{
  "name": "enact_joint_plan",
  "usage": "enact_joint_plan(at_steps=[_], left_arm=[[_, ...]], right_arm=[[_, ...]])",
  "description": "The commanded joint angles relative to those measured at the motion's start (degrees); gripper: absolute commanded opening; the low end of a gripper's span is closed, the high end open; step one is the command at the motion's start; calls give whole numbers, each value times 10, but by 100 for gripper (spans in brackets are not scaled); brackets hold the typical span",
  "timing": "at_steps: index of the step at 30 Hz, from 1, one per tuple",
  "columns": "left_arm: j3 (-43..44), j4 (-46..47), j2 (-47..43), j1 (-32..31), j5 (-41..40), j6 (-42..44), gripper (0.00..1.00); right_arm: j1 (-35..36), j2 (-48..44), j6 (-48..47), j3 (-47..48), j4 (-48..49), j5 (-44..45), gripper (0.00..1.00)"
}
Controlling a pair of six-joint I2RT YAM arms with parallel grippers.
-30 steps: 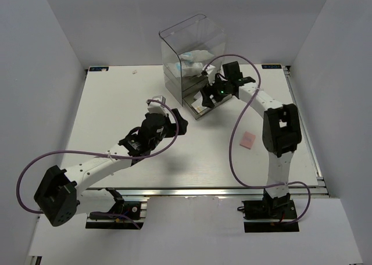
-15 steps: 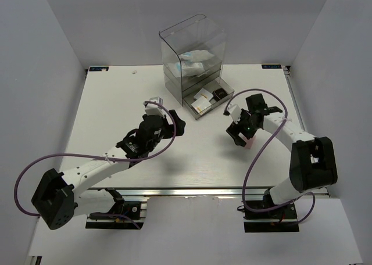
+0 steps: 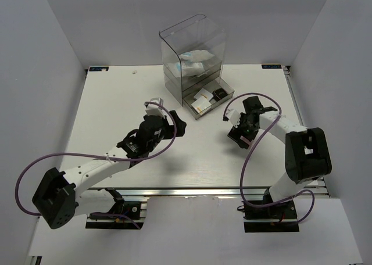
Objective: Organize the makeup
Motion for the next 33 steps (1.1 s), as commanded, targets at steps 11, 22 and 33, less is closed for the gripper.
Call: enact_joint_plan(at_steps=[11, 22, 33], left_arm=[[-16, 3, -33, 2, -7, -13, 98], [-14, -7, -41, 2, -15, -13, 98], [-5, -11, -40, 3, -28, -10, 98]], right_arm=[[-33, 54, -44, 50, -16, -26, 89], [-33, 74, -19, 51, -6, -70, 64], [-11, 104, 159, 258, 104, -164, 14]])
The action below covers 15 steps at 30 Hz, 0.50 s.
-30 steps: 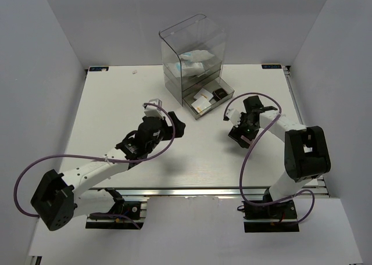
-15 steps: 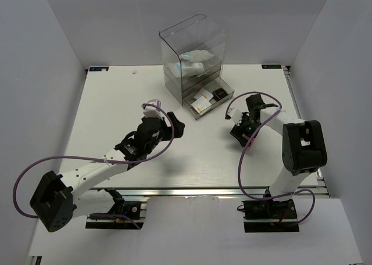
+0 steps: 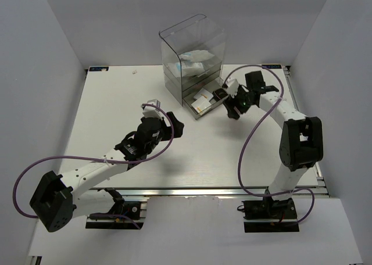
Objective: Organize the makeup
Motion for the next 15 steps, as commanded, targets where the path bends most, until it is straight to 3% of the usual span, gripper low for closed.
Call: enact_joint_plan(at_steps=[1, 7, 13, 15], left_arm=[[17, -6, -14, 3, -11, 3, 98], [28, -9, -18, 3, -21, 5, 98], [48, -33, -20, 4, -34, 10, 98], [54, -32, -18, 5, -35, 11, 98]], right_arm=[[15, 28, 104, 91, 88, -47, 14], [60, 122, 167, 210, 156, -35, 31], [66, 191, 178, 262, 162, -23, 67], [66, 197, 175, 261, 167, -23, 72]])
